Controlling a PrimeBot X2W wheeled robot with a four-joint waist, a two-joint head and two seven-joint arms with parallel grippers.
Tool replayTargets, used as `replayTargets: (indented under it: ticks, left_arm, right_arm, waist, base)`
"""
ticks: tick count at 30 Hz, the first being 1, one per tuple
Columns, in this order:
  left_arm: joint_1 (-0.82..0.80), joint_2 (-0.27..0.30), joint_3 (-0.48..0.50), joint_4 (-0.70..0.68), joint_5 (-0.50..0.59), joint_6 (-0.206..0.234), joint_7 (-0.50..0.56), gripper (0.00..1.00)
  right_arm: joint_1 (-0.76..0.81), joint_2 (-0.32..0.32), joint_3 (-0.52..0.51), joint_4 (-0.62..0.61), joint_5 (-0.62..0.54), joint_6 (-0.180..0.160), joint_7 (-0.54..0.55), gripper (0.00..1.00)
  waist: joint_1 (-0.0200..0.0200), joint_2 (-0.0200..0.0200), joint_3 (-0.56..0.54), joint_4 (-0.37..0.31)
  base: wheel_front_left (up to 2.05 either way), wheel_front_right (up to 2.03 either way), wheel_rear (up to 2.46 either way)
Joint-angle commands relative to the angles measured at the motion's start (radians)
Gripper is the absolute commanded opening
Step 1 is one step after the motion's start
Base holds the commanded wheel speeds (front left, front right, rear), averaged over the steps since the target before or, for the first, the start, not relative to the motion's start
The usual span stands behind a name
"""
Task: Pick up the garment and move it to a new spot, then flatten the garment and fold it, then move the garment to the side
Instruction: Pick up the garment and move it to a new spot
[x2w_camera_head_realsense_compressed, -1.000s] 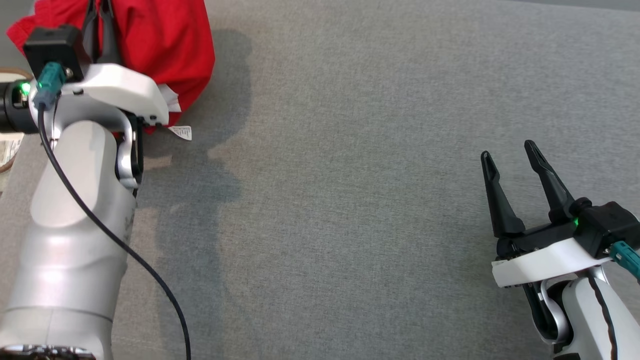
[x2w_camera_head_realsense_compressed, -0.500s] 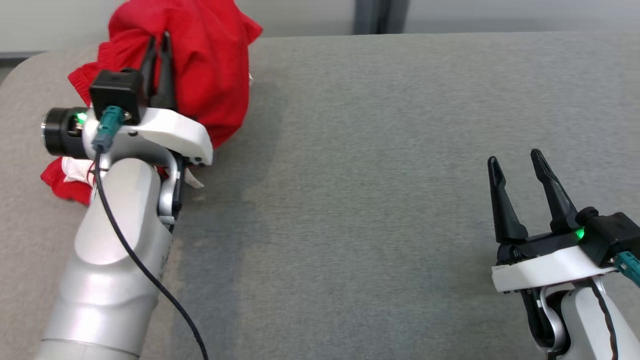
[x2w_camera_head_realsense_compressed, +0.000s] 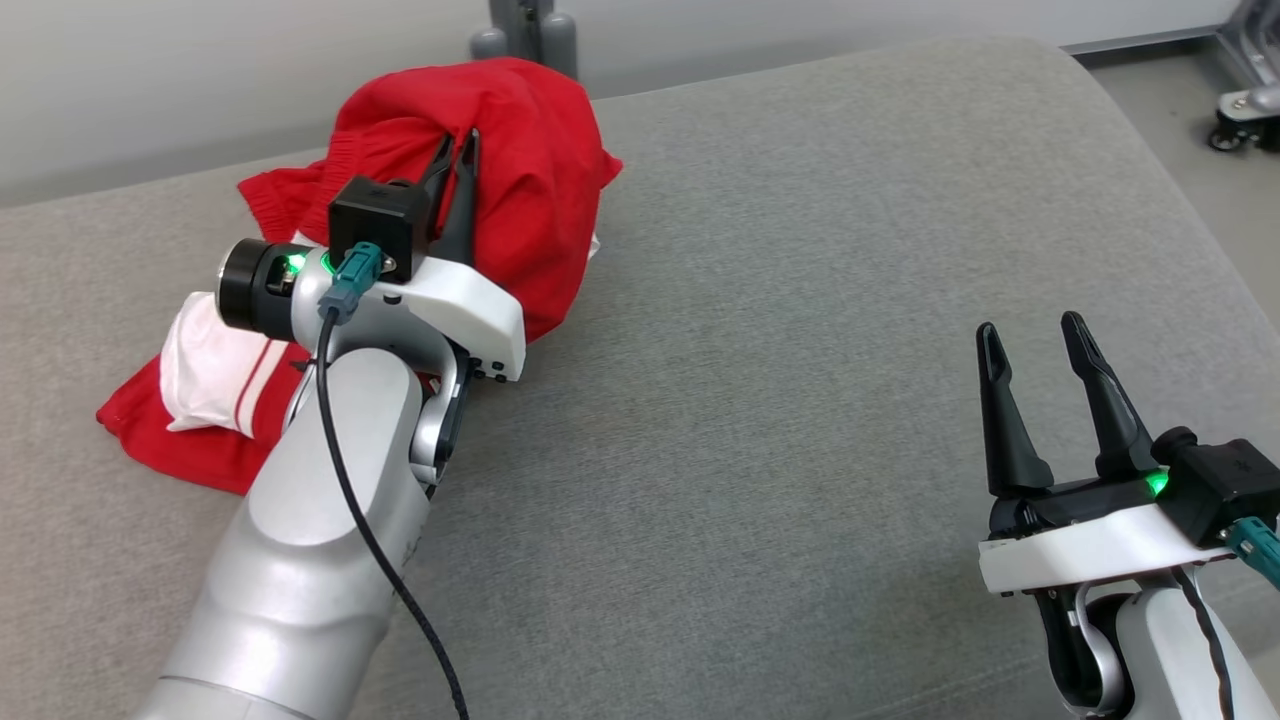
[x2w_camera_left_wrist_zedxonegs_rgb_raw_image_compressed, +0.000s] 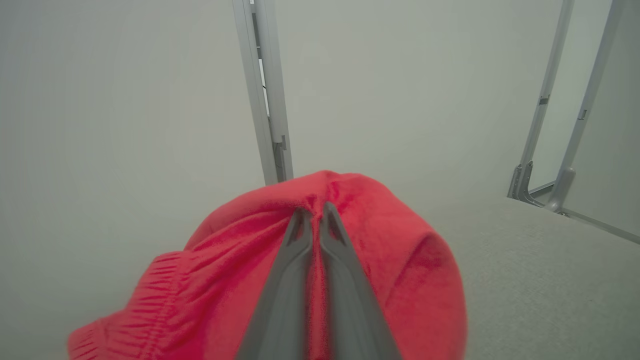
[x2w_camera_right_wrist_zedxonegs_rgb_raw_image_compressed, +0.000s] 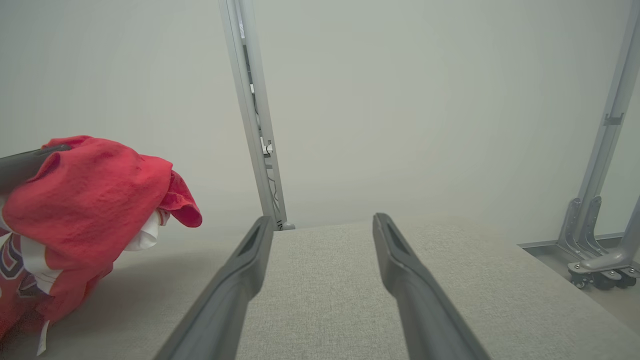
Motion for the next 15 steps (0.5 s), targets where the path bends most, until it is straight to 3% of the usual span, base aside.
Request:
replayTargets:
  ticks: [1,14,15]
  left_arm:
    - [-0.020,0.004,-0.006,0.001,-0.010,-0.005,0.001,0.00]
    - [-0.024,-0.001,-0.163,0.091,-0.118,0.002,0.025,0.00]
    - [-0.021,-0.001,-0.180,0.104,-0.129,0.004,0.027,0.22]
  right_arm:
    - [0.002,0.000,-0.003,-0.002,0.003,0.002,0.002,1.00]
    - [-0.016,0.011,-0.001,0.001,0.004,0.002,0.002,1.00]
    - [-0.018,0.012,0.002,0.002,0.005,0.002,0.002,1.00]
  waist:
    - [0.0000,0.0000,0.002,-0.021]
    - [0.0000,0.0000,0.032,-0.047]
    - [0.0000,0.0000,0.034,-0.046]
  base:
    - [0.00,0.00,0.00]
    - [0.00,0.00,0.00]
    - [0.00,0.00,0.00]
